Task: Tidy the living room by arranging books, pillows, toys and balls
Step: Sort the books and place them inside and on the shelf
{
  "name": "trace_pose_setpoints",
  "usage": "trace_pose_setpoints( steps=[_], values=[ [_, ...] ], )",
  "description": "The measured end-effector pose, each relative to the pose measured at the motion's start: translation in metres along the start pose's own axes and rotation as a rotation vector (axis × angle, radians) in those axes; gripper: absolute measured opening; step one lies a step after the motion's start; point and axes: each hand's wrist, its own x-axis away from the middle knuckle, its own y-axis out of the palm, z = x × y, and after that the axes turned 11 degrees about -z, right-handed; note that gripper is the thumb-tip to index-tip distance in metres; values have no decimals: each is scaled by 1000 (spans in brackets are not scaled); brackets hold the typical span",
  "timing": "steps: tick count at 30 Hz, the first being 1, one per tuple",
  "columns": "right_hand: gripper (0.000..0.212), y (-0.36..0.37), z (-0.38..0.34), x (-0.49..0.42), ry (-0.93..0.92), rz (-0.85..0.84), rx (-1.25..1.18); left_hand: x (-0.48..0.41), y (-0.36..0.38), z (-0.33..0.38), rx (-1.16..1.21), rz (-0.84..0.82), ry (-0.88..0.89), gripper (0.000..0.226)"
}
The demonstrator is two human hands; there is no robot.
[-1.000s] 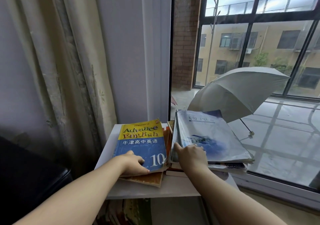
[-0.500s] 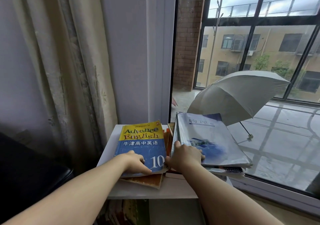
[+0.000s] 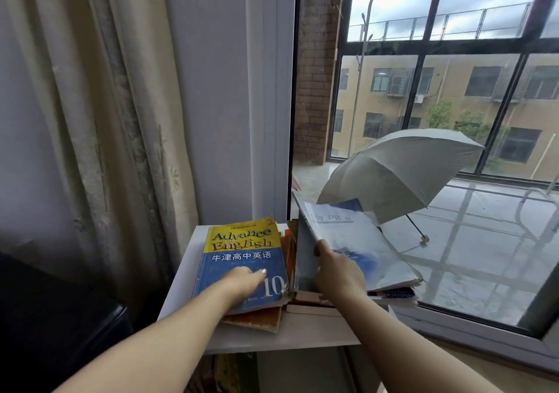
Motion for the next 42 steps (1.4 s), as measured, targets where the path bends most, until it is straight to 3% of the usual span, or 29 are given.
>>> trace_pose_setpoints(
  steps=[2, 5, 9, 12, 14, 17, 19, 23, 27, 29, 32, 34, 42],
  values=[
    [41, -4, 8, 3, 30, 41, -127, 1, 9, 19, 134, 125, 53, 36],
    [39, -8, 18, 8, 38, 56, -273, 1, 26, 54, 248, 119, 137, 36],
    [40, -7, 23, 9, 36, 53, -399, -2, 35, 77, 448, 228, 47, 37],
    [50, -5, 27, 6, 28, 56, -393, -5, 33, 88, 658, 103, 79, 31],
    [57, -3, 29, 5, 44, 77, -381, 0, 29, 97, 514, 60, 92, 21],
    [39, -4, 26, 10, 47, 180, -472, 4, 24, 97, 262, 199, 130, 27],
    [27, -5, 17, 16, 11, 235, -454, 8, 20, 86, 223, 343, 137, 28],
    [27, 1, -13, 24, -93, 225, -335, 13, 3, 48, 481, 540, 180, 18],
    [28, 9, -50, 21, -198, 153, -318, 18, -12, 3, 759, 666, 141, 29],
    [30, 17, -67, 15, -238, 77, -284, 24, -19, -20, 851, 620, 103, 29],
    [38, 43, -89, 3, -243, -199, -176, 30, -28, -48, 1000, 245, 16, 26],
    [48, 62, -97, -1, -226, -376, -33, 32, -31, -59, 925, 109, -72, 29],
    [51, 60, -93, -25, -184, -367, -2, 13, -49, -67, 681, -19, -150, 15]
  ],
)
